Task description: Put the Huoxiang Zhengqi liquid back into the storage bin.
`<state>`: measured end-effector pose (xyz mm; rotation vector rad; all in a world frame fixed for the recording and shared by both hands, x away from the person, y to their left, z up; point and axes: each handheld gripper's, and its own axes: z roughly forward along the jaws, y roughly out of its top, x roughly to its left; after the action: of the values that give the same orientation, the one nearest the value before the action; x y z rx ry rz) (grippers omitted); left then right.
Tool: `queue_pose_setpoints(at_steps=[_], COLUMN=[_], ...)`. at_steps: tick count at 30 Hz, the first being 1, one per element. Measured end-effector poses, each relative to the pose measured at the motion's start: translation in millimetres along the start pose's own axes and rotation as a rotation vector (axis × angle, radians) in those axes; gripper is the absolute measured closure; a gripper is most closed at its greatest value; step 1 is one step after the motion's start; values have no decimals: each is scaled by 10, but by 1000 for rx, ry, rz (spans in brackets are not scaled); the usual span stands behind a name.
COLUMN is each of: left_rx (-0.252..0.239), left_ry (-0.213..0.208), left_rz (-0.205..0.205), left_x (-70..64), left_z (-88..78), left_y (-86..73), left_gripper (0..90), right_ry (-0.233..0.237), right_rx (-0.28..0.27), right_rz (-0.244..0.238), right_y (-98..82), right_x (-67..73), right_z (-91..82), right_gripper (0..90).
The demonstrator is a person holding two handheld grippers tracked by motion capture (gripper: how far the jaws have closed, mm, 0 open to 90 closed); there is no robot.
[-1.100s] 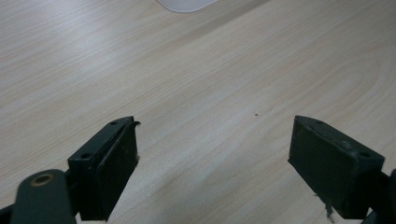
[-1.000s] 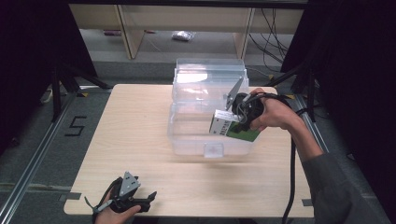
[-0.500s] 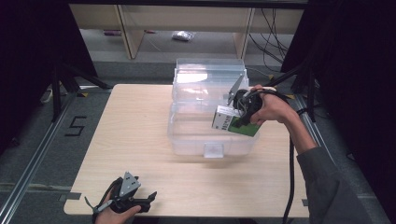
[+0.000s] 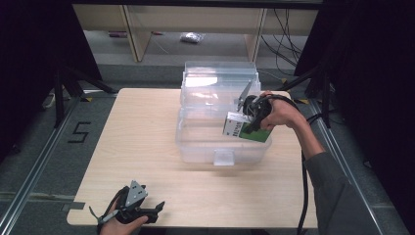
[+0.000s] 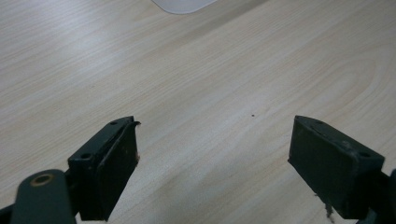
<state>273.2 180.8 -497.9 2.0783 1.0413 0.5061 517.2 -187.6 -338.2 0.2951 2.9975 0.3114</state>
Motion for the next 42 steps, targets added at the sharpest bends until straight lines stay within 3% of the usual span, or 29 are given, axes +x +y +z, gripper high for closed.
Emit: queue_pose_setpoints(at_steps=[2, 3, 8, 10, 11, 14, 15, 17, 19, 26, 27, 38, 40, 42], left_rx=[4, 30, 14, 22, 22, 27, 25, 25, 25, 33, 33, 25, 25, 28], left_ry=[4, -7, -3, -4, -1, 1, 1, 1, 2, 4, 4, 2, 4, 0], left_rz=[7, 38, 14, 23, 20, 20, 20, 16, 15, 26, 26, 13, 22, 18], left_x=[4, 21, 8, 19, 17, 19, 19, 16, 18, 29, 29, 19, 26, 28], left_z=[-2, -24, -4, -11, -11, -14, -14, -15, -15, -21, -22, -14, -20, -19], left_y=[1, 6, 3, 5, 3, 4, 6, 5, 5, 8, 8, 6, 8, 6], left_gripper=[149, 150, 149, 150, 149, 149, 150, 149, 149, 150, 149, 149, 149, 149], right_ry=[-4, 1, 14, 14, 16, 28, 29, 30, 29, 27, 35, 57, 62, 61], right_rx=[34, 36, 32, 57, 59, 51, 39, 47, 42, 72, 56, 100, 91, 105], right_rz=[13, -2, -16, 34, 9, 7, -37, -12, -39, -39, -68, -49, -85, -71], right_y=[-7, -12, -43, -62, -65, -90, -93, -107, -113, -108, -100, -112, -123, -135], right_x=[-10, -29, -51, -20, -35, -43, -67, -47, -63, -43, -57, -44, -64, -51], right_z=[50, 70, 178, 217, 247, 308, 330, 349, 383, 437, 468, 594, 634, 657], right_gripper=[648, 648, 648, 647, 647, 647, 647, 646, 646, 645, 644, 641, 639, 637])
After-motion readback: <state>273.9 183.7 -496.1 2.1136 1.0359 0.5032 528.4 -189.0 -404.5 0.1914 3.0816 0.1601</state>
